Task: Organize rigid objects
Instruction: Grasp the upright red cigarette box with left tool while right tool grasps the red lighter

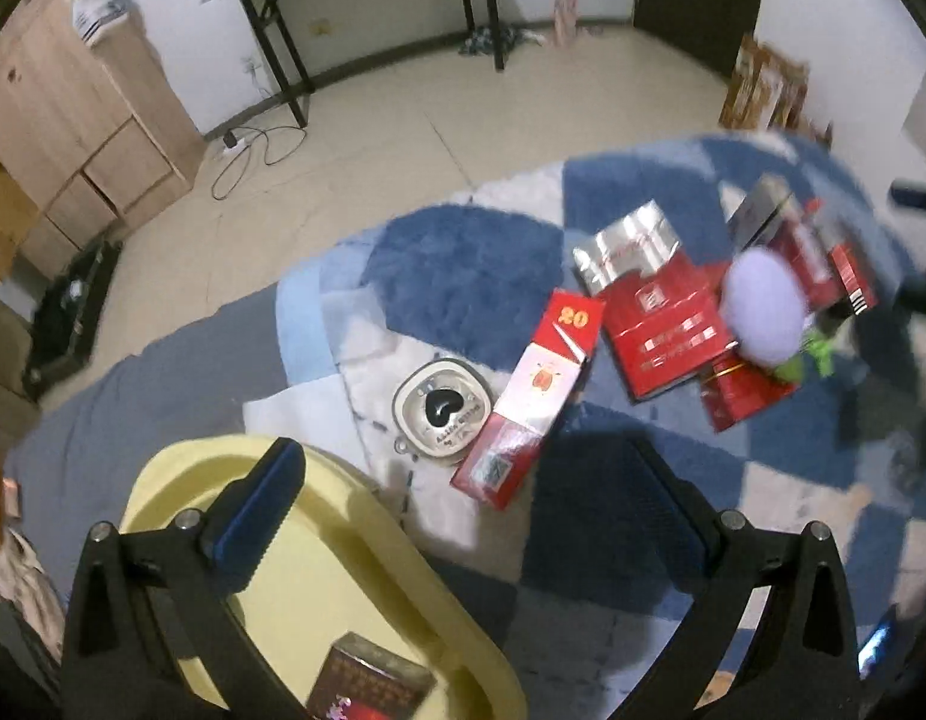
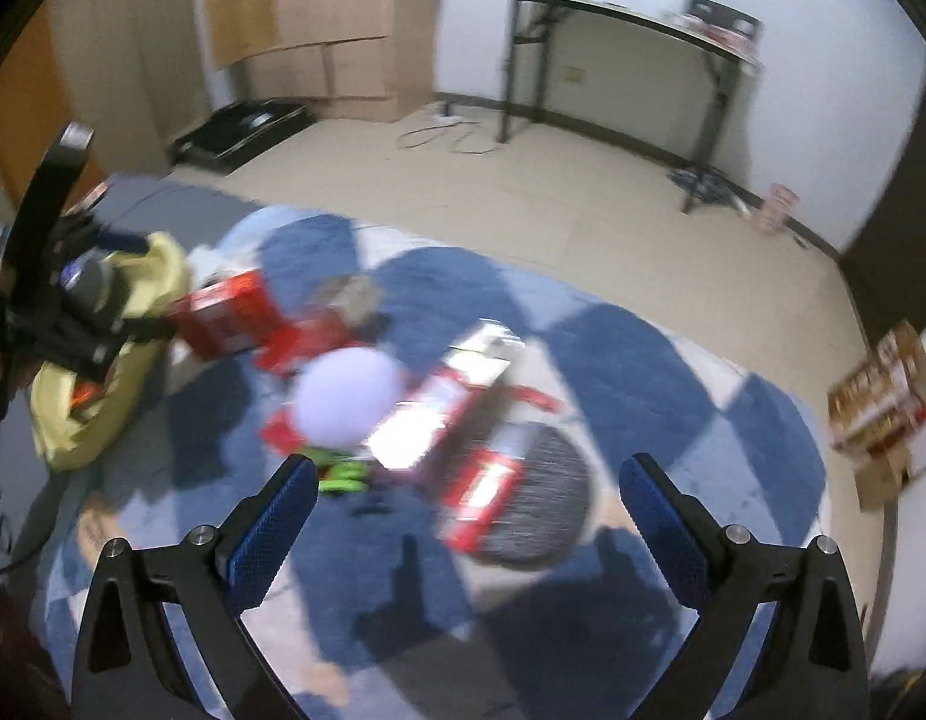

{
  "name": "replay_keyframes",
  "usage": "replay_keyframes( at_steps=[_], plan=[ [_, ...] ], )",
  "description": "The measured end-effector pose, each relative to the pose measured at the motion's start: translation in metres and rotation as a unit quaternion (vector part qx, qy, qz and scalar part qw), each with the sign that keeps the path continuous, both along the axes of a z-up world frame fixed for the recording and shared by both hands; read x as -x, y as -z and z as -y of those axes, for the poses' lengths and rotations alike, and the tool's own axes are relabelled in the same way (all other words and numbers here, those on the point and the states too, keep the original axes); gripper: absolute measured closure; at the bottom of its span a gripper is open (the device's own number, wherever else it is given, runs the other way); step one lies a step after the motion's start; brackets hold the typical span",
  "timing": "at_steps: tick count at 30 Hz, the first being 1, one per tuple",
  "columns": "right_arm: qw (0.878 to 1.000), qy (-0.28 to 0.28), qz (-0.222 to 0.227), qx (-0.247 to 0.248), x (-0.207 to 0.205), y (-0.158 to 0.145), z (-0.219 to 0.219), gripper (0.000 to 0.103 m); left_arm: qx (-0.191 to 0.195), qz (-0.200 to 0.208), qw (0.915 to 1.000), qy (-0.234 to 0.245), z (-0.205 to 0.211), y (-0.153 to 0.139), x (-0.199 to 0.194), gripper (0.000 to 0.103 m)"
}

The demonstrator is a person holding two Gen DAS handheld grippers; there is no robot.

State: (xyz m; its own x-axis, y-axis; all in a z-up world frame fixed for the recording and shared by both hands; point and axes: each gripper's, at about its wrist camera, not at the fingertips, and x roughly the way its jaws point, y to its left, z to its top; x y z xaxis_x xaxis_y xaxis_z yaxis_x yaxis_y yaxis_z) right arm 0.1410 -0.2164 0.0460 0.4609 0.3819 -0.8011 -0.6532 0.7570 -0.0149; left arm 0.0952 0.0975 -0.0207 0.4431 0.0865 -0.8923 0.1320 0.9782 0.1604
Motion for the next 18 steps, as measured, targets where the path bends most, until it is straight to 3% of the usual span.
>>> replay_keyframes(
  at_steps=[5, 7, 8, 13, 14, 18],
  plan=[
    [1.000, -0.004, -0.007, -0.020, -0.005, 0.009, -0.004, 0.016, 0.002, -0.001, 1.0000, 0.005, 0.011, 0.010, -0.007, 0.004],
    [1.000, -0.009, -0.006, -0.004, -0.005, 0.015, -0.008, 0.035, -0.006, -0.003, 0.9999, 0.011, 0.018, 0.016, -0.009, 0.016],
    [1.000, -0.009, -0.006, -0.002, -0.008, 0.018, -0.007, 0.038, -0.004, -0.004, 0.9999, 0.014, 0.019, 0.017, -0.010, 0.022],
    [1.000, -0.012, 0.002, -0.005, -0.021, 0.039, -0.009, 0.043, 0.028, -0.002, 0.9996, 0.010, 0.020, 0.022, -0.012, 0.029],
    [1.000, -0.012, 0.004, -0.003, -0.022, 0.042, -0.009, 0.043, 0.028, -0.011, 0.9995, 0.011, 0.021, 0.026, -0.014, 0.038],
    [1.000, -0.007, 0.014, -0.004, -0.026, 0.050, -0.008, 0.052, 0.002, -0.007, 0.9999, 0.013, 0.026, 0.031, -0.016, 0.040]
  ],
)
